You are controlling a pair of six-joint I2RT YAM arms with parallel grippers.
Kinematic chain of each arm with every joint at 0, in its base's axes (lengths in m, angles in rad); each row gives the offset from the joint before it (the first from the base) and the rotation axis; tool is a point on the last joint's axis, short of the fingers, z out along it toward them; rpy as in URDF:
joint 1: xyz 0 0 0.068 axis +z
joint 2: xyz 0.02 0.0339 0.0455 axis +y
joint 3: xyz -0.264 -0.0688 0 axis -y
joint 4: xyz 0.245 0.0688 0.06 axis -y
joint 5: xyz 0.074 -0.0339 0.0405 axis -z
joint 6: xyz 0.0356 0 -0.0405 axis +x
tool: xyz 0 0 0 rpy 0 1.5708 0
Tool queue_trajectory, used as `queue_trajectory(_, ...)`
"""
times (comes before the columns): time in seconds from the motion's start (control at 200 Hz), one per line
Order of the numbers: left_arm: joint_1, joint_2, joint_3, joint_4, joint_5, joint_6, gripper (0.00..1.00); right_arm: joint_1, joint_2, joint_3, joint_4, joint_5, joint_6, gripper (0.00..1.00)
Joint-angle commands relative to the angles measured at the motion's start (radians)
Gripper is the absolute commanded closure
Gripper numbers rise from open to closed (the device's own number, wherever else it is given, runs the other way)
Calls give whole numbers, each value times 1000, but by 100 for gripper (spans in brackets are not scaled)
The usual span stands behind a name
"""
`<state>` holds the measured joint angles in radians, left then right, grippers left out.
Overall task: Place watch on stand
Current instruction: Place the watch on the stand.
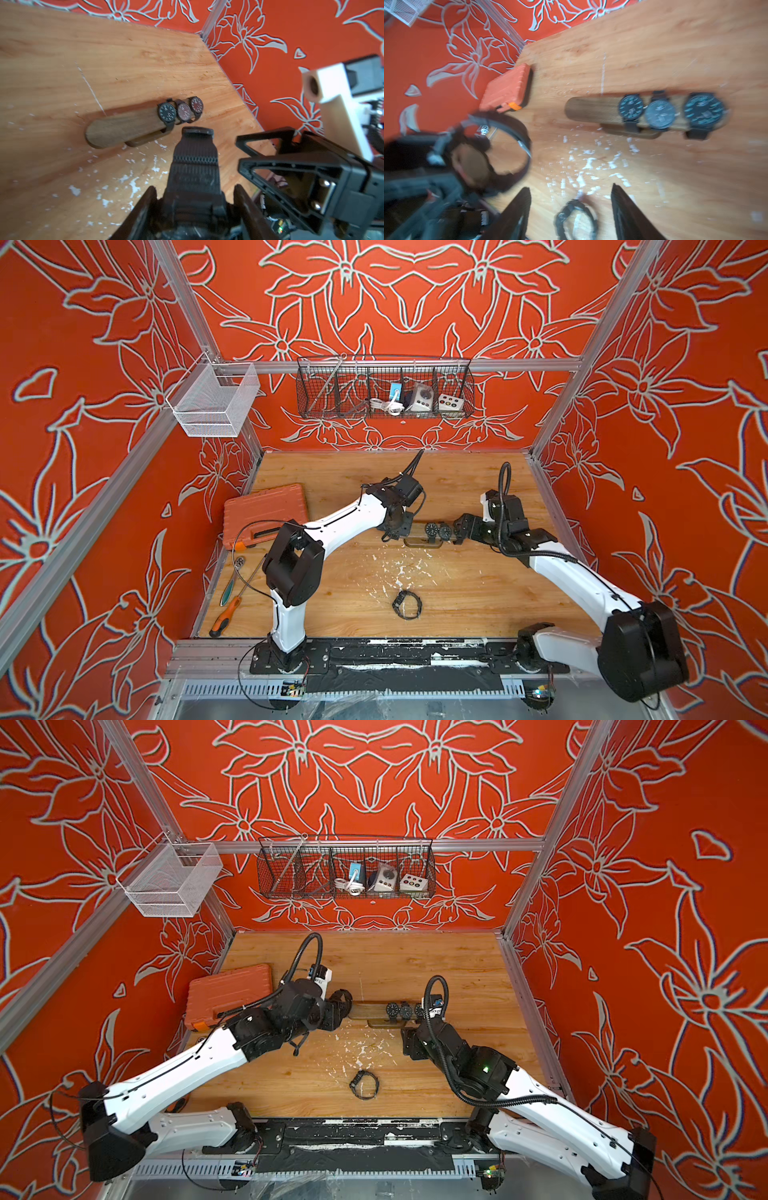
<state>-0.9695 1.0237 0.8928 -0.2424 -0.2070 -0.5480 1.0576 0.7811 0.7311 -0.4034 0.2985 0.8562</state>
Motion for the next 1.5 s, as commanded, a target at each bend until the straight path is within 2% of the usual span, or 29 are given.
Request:
queue_trajectory(0.0, 80, 53, 93, -227, -50, 94, 56, -46, -5, 34, -177, 81, -100, 29)
queue_trajectory(0.24, 284, 264, 255, -422, -16, 148, 56, -196, 6, 56, -296, 73, -241, 19)
queue_trajectory(0.445, 364, 467, 344, -433, 20, 156, 56, -352, 41, 58, -250, -45, -321, 14)
queue_trajectory(0.731, 373, 661, 470, -465, 35, 187, 56, -579, 141, 53, -157, -257, -344, 11)
queue_trajectory(0.916, 370, 709, 498, -468, 83, 191, 57, -693, 211, 53, -97, -368, -340, 10)
queue_trajectory(1.131, 349, 750, 528, -495, 92, 193, 57, -757, 286, 37, -21, -431, -312, 9)
queue_trajectory(1.496, 302, 834, 630, -550, 73, 175, 56, -759, 378, 26, 130, -513, -269, 10)
